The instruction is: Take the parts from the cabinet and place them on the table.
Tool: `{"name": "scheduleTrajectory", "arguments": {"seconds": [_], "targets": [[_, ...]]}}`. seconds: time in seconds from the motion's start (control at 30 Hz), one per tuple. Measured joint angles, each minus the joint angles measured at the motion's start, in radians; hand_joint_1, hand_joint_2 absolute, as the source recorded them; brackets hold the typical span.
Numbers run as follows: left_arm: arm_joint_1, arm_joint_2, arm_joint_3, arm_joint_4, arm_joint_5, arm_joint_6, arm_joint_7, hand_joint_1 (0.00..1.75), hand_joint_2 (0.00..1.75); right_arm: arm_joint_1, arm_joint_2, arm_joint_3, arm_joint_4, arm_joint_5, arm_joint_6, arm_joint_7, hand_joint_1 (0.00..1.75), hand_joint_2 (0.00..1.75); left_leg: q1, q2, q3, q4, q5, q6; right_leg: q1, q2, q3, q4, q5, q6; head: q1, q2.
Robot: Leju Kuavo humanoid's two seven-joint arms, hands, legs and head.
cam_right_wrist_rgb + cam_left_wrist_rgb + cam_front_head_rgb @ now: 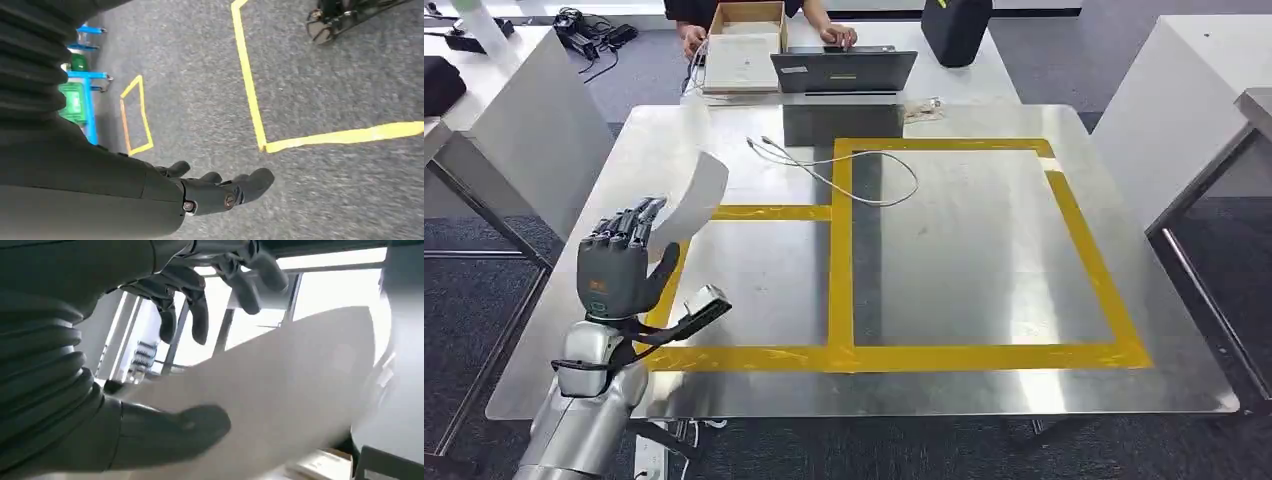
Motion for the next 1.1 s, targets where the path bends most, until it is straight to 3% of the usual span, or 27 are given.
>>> {"name": "scheduleTrajectory", "arguments": {"seconds": [0.1, 0.2, 0.23, 0.3, 0.43, 0.47, 0.5, 0.53, 0.6, 0.63, 0.67, 0.7, 0.77, 0.8, 0.83, 0.87, 0.9, 0.97, 1.0, 1.03, 1.1], "targets": [[0.012, -0.002, 0.0, 0.004, 0.085, -0.005, -0.021, 0.0, 0.0, 0.0, 0.001, 0.004, 0.0, 0.003, 0.0, 0.023, 0.0, 0.0, -0.002, -0.002, 0.003, -0.001, -0.006, 0.009, 0.0, -0.003, 0.008, -0.01, -0.003, 0.003, 0.002, 0.0], [0.05, -0.011, 0.007, -0.033, 0.271, 0.02, -0.134, 0.0, 0.0, 0.0, 0.002, 0.006, 0.0, 0.008, 0.0, 0.035, 0.0, 0.0, -0.002, -0.004, 0.007, -0.001, -0.01, 0.016, 0.0, -0.006, 0.016, -0.015, -0.006, 0.008, 0.003, 0.0], [0.065, -0.014, 0.012, -0.054, 0.314, 0.035, -0.162, 0.0, 0.0, 0.0, 0.002, 0.006, 0.0, 0.008, -0.001, 0.036, 0.0, 0.0, -0.002, -0.004, 0.008, -0.001, -0.012, 0.018, 0.0, -0.006, 0.018, -0.017, -0.007, 0.012, 0.003, 0.0], [0.096, -0.019, 0.018, -0.1, 0.337, 0.062, -0.182, 0.0, 0.0, 0.001, 0.003, 0.006, 0.0, 0.009, -0.002, 0.032, 0.0, 0.0, -0.008, -0.004, 0.009, 0.003, -0.017, 0.026, -0.007, -0.008, 0.022, -0.023, -0.008, 0.036, 0.003, 0.0], [0.139, -0.025, 0.018, -0.184, 0.344, 0.091, -0.208, 0.0, 0.0, 0.001, 0.006, 0.006, 0.0, 0.01, 0.0, 0.01, 0.0, 0.0, -0.013, -0.005, 0.011, 0.003, -0.014, 0.037, -0.014, -0.008, 0.025, -0.025, -0.005, 0.053, 0.002, 0.0], [0.147, -0.03, 0.018, -0.205, 0.344, 0.097, -0.213, 0.0, 0.0, 0.001, 0.006, 0.006, 0.0, 0.01, 0.0, 0.003, 0.0, 0.0, -0.003, -0.002, 0.017, -0.01, -0.005, 0.045, -0.01, -0.009, 0.024, -0.02, -0.011, 0.056, 0.003, 0.0], [0.153, -0.032, 0.018, -0.221, 0.341, 0.103, -0.217, 0.0, 0.0, 0.001, 0.006, 0.006, 0.0, 0.011, 0.0, -0.006, 0.0, 0.0, -0.002, 0.0, 0.02, -0.017, -0.002, 0.047, -0.012, -0.015, 0.019, -0.004, -0.028, 0.059, 0.005, 0.0], [0.157, -0.035, 0.018, -0.239, 0.336, 0.109, -0.218, 0.0, 0.0, 0.001, 0.006, 0.007, 0.0, 0.012, 0.002, -0.014, 0.0, 0.0, 0.0, 0.001, 0.02, -0.018, 0.0, 0.05, -0.013, -0.017, -0.003, 0.048, -0.067, 0.061, 0.01, 0.0], [0.174, -0.038, 0.018, -0.265, 0.323, 0.118, -0.219, 0.0, 0.0, 0.0, 0.006, 0.008, 0.0, 0.014, 0.005, -0.026, 0.0, 0.0, 0.0, 0.005, 0.018, -0.018, 0.0, 0.051, -0.019, -0.018, -0.071, 0.205, -0.144, 0.067, 0.012, 0.0], [0.184, -0.039, 0.017, -0.275, 0.322, 0.121, -0.219, 0.0, 0.0, 0.001, 0.006, 0.008, 0.0, 0.014, 0.006, -0.031, 0.0, 0.0, 0.0, 0.007, 0.017, -0.017, 0.0, 0.05, -0.021, -0.019, -0.102, 0.275, -0.166, 0.07, 0.012, 0.0], [0.191, -0.039, 0.017, -0.283, 0.32, 0.122, -0.219, 0.0, 0.0, 0.001, 0.006, 0.008, 0.0, 0.015, 0.006, -0.034, 0.0, 0.0, 0.001, 0.008, 0.015, -0.015, 0.001, 0.048, -0.024, -0.02, -0.109, 0.293, -0.158, 0.072, 0.012, 0.0], [0.196, -0.04, 0.017, -0.291, 0.32, 0.123, -0.219, 0.0, 0.0, 0.001, 0.006, 0.009, 0.0, 0.017, 0.006, -0.035, 0.0, 0.0, 0.004, 0.008, 0.013, -0.012, 0.001, 0.046, -0.027, -0.022, -0.09, 0.258, -0.127, 0.074, 0.012, 0.0], [0.201, -0.042, 0.017, -0.304, 0.319, 0.123, -0.219, 0.0, 0.0, 0.0, 0.005, 0.009, 0.0, 0.017, 0.006, -0.036, 0.0, 0.0, 0.011, 0.006, 0.01, -0.005, -0.001, 0.034, -0.035, -0.026, 0.001, 0.091, -0.046, 0.08, 0.012, 0.0], [0.202, -0.043, 0.017, -0.311, 0.319, 0.123, -0.219, 0.0, 0.0, -0.001, 0.005, 0.01, 0.0, 0.017, 0.006, -0.036, 0.0, 0.0, 0.011, 0.005, 0.008, 0.001, -0.002, 0.024, -0.04, -0.027, 0.048, -0.001, -0.038, 0.085, 0.014, 0.0], [0.203, -0.043, 0.017, -0.317, 0.318, 0.123, -0.219, 0.0, 0.0, -0.002, 0.007, 0.011, 0.0, 0.017, 0.007, -0.036, 0.0, 0.0, 0.009, 0.001, 0.003, 0.0, 0.0, 0.013, -0.029, -0.018, 0.052, 0.008, -0.037, 0.077, 0.016, 0.0], [0.203, -0.043, 0.017, -0.322, 0.315, 0.123, -0.219, 0.0, 0.0, -0.001, 0.007, 0.012, 0.0, 0.017, 0.008, -0.037, 0.0, 0.0, 0.007, 0.0, 0.006, 0.001, 0.002, 0.005, -0.029, -0.014, 0.042, 0.01, -0.03, 0.063, 0.013, 0.0], [0.203, -0.043, 0.017, -0.326, 0.315, 0.124, -0.219, 0.0, 0.0, -0.003, 0.007, 0.013, 0.0, 0.017, 0.008, -0.036, 0.0, 0.0, 0.007, -0.002, 0.003, 0.003, 0.005, -0.003, -0.028, -0.015, 0.041, 0.003, -0.04, 0.054, 0.013, 0.0], [0.205, -0.043, 0.017, -0.331, 0.313, 0.124, -0.219, 0.0, 0.0, -0.003, 0.007, 0.014, 0.0, 0.018, 0.008, -0.037, 0.0, 0.0, 0.01, -0.003, -0.001, -0.003, 0.012, -0.018, -0.029, -0.016, 0.034, -0.001, -0.03, 0.037, 0.011, 0.0], [0.207, -0.042, 0.017, -0.332, 0.312, 0.126, -0.219, 0.0, 0.0, -0.003, 0.007, 0.014, 0.0, 0.018, 0.008, -0.037, 0.0, 0.0, 0.013, -0.002, -0.01, 0.009, -0.002, -0.022, -0.032, -0.021, 0.031, -0.004, -0.024, 0.026, 0.01, 0.0], [0.208, -0.04, 0.017, -0.333, 0.308, 0.13, -0.219, 0.0, 0.0, -0.002, 0.007, 0.014, 0.0, 0.019, 0.008, -0.039, 0.0, 0.0, 0.012, 0.003, -0.025, 0.048, -0.044, -0.025, -0.031, -0.021, 0.025, -0.005, -0.019, 0.019, 0.004, 0.0], [0.215, -0.038, 0.016, -0.339, 0.302, 0.141, -0.214, 0.0, 0.0, -0.002, 0.007, 0.015, 0.0, 0.022, 0.009, -0.042, 0.0, 0.0, 0.012, 0.003, -0.078, 0.198, -0.14, -0.028, -0.025, -0.024, 0.01, -0.004, -0.009, 0.009, 0.0, 0.0]]}}
